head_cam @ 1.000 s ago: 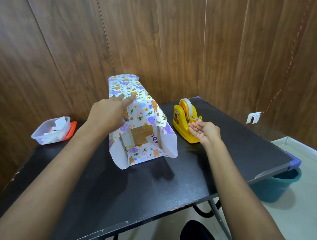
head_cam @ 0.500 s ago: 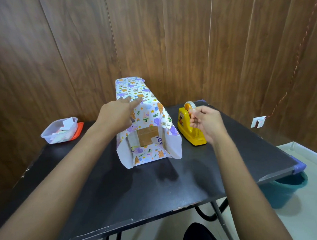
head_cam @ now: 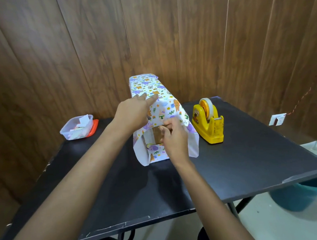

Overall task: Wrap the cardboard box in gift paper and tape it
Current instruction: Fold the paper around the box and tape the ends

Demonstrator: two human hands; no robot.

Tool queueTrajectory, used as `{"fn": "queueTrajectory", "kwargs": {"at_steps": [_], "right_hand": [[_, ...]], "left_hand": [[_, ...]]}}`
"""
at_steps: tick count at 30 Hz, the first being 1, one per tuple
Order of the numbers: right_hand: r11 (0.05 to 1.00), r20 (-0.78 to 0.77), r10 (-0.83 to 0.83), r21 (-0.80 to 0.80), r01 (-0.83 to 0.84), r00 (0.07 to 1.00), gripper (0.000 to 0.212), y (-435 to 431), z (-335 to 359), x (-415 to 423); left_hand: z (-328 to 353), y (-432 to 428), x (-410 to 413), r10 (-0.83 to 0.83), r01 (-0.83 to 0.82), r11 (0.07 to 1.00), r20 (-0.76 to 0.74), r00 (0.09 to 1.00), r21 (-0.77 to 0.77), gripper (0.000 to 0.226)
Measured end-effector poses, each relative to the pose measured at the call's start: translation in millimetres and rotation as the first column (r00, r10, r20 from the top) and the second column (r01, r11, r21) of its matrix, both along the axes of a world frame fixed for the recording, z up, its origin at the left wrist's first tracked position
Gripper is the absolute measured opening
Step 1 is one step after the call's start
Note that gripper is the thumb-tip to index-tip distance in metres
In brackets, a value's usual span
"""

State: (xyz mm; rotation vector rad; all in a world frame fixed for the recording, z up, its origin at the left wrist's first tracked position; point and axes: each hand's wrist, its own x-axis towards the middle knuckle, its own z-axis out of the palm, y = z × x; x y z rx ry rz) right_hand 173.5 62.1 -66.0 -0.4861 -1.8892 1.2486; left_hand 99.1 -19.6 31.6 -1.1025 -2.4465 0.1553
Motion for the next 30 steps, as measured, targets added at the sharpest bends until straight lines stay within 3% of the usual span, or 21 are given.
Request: {"fn": "queueTrajectory", "kwargs": {"at_steps": [6, 12, 18, 22, 27, 30], "right_hand": [[0.995, -0.091, -0.052, -0.085, 0.044, 0.994, 0.01, -2, -7, -19], [0.983, -0.021, -0.136, -0.131, 0.132, 0.991, 0.019, -2, -12, -27], [0.927, -0.022, -0.001, -0.376, -0.007, 1.0, 0.029, -5, -18, -17], [0.92, 0.027, 0.022, -0.393, -0.009, 0.999, 0.045, 0, -3, -22], [0.869, 0.023, 0.073, -0.491, -0.052, 0.997, 0.045, 4, -23, -16], [0.889, 0.075, 0.108, -0.454, -0.063, 0.991, 0.042, 4, -21, -14]], "left_hand": [[-2, 0, -3, -0.015, 0.015, 1.0, -0.011, 1.0, 0.002, 0.071], [-3, 0, -4, -0.021, 0.021, 1.0, -0.01, 1.0, 0.011, 0.071], [-3, -1, -2, -0.022, 0.022, 1.0, -0.009, 1.0, 0.006, 0.071], [-3, 0, -2, -0.025, 0.025, 1.0, -0.018, 1.0, 0.012, 0.07], [-3, 0, -3, -0.023, 0.023, 1.0, -0.004, 1.0, 0.011, 0.071], [-2, 0, -3, -0.026, 0.026, 0.999, -0.017, 1.0, 0.025, 0.071]]}}
